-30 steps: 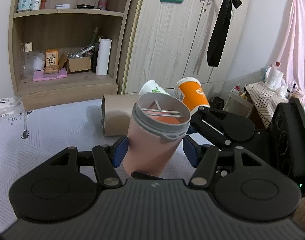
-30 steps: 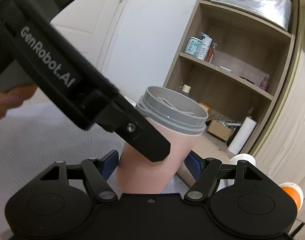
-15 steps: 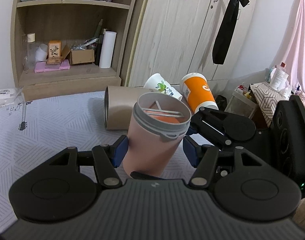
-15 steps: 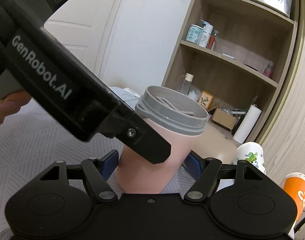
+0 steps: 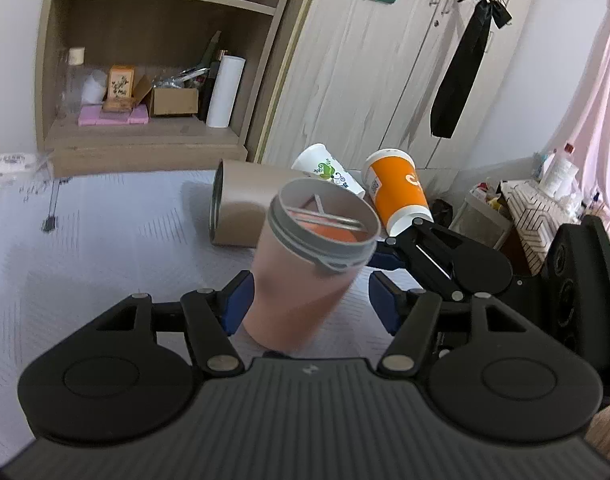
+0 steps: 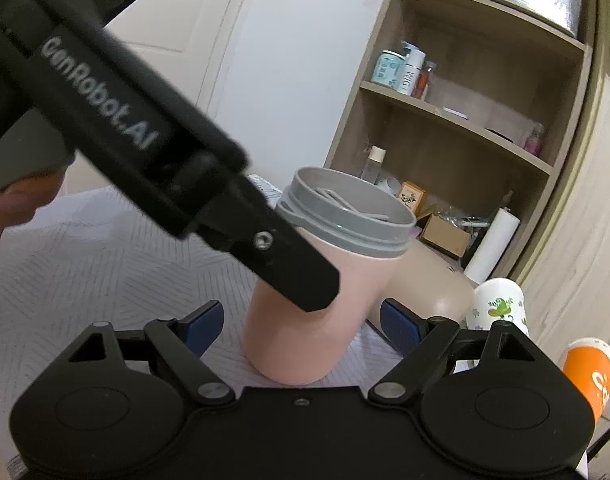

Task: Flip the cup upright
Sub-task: 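Lower the upright pink bottle onto the cloth with the left gripper, then open the left gripper and pull it back from the bottle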

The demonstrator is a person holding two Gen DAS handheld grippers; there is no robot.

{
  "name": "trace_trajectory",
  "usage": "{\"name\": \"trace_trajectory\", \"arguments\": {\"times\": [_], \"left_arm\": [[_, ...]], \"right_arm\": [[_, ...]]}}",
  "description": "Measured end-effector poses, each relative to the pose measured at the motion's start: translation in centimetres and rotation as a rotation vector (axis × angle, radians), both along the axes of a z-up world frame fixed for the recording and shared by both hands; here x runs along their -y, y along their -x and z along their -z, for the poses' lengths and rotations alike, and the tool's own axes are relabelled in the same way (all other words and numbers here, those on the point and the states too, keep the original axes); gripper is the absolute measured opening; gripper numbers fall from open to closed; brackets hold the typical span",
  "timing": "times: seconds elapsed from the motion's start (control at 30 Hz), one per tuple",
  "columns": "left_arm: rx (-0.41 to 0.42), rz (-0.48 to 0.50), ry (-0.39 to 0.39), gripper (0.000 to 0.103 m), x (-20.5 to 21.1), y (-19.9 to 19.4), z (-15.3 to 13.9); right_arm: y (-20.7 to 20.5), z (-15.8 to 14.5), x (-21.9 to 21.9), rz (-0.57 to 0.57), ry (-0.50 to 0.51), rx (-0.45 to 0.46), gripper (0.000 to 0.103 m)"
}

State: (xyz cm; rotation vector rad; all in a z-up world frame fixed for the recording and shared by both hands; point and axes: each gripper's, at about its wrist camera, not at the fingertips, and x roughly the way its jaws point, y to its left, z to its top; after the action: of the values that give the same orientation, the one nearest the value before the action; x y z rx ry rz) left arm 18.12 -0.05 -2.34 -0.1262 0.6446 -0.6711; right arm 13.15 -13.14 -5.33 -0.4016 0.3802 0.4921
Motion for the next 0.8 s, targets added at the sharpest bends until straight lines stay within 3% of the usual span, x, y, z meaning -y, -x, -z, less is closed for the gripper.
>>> {"name": "trace_trajectory", "arguments": {"times": [0.17,0.37,0.63,0.8], "left_arm": [[-0.011,-0.048,0.025,0.067,-0.6,1.6,-0.2],[0.001,-0.138,0.04,0.07,-1.7,4.8,-1.0],[-0.038,-0.244,0.035,0.075,-2.3,8.0,-2.1],[-0.006,-0.298,0.007,0.079,-2.3,10.5,-3.4]], "right_arm": [[0.6,-0.3,1.2,0.058,-0.044,-0.031,0.09],[3.0,-0.7,4.0,0.168,-0.184,-0.092,0.09],[6.8,-3.7,5.8,0.24,-0.262,-0.062,0.09],[9.0,-5.9,6.1,0.274,-0.266,-0.027,0.091]]}}
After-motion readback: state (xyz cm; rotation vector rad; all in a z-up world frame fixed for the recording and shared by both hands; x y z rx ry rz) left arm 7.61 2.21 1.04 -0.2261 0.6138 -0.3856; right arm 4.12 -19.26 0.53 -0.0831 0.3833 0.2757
